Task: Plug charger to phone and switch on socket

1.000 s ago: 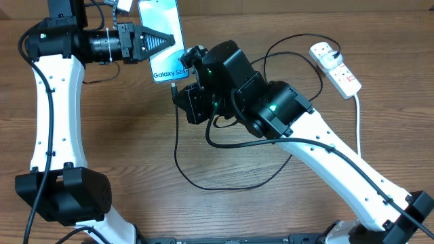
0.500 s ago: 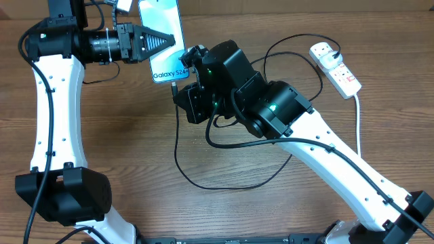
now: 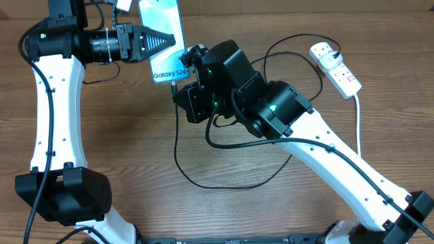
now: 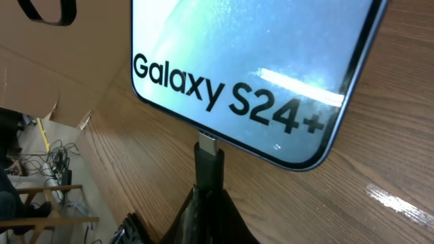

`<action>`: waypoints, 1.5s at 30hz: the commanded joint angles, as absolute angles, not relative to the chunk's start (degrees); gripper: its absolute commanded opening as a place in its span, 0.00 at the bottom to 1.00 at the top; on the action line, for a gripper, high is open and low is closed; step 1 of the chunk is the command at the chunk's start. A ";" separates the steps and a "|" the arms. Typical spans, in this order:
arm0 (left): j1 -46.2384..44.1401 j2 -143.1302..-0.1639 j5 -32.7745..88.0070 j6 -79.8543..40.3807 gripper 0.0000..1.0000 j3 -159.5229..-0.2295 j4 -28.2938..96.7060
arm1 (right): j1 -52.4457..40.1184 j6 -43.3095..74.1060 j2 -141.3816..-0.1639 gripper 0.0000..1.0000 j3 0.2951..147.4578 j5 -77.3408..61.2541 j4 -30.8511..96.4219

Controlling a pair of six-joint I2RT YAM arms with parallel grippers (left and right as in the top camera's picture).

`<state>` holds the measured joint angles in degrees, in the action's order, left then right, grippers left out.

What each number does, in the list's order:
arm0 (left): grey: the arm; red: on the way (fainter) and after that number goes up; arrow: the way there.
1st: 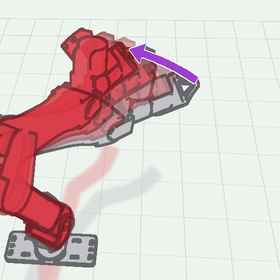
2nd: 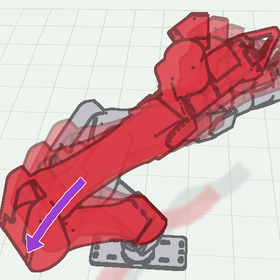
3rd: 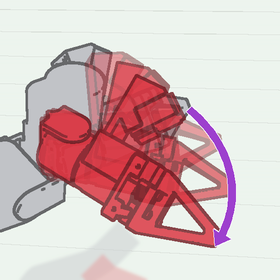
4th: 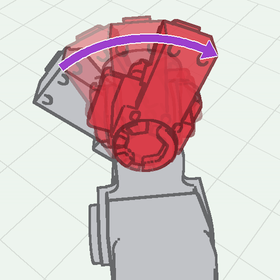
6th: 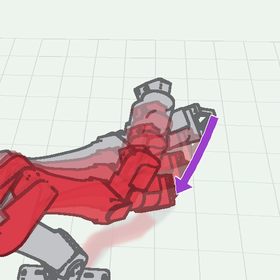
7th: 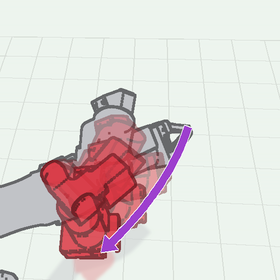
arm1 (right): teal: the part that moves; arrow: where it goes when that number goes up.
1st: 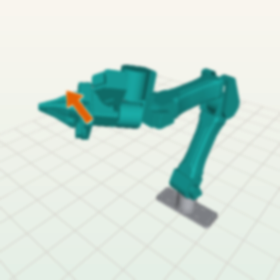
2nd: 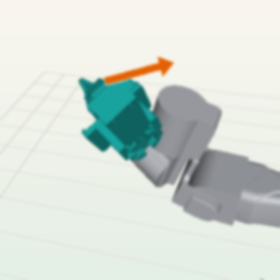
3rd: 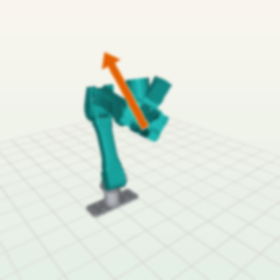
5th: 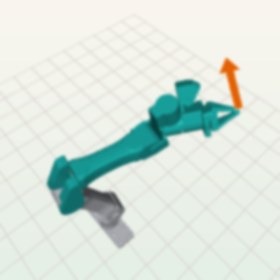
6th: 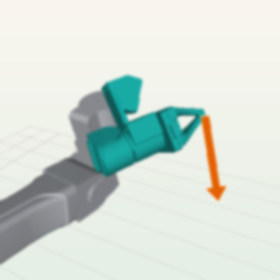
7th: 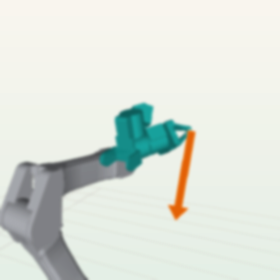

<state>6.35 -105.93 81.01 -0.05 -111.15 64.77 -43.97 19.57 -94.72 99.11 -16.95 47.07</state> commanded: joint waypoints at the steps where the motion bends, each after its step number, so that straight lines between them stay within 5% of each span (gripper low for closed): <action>1: 6.28 -105.78 84.07 1.34 0.04 -111.81 64.93 | -44.07 19.49 -93.27 0.04 101.01 -16.56 46.35; 45: 5.43 -105.78 82.37 9.32 0.04 -111.81 70.76 | -43.33 19.68 -93.21 0.04 102.08 -16.56 45.12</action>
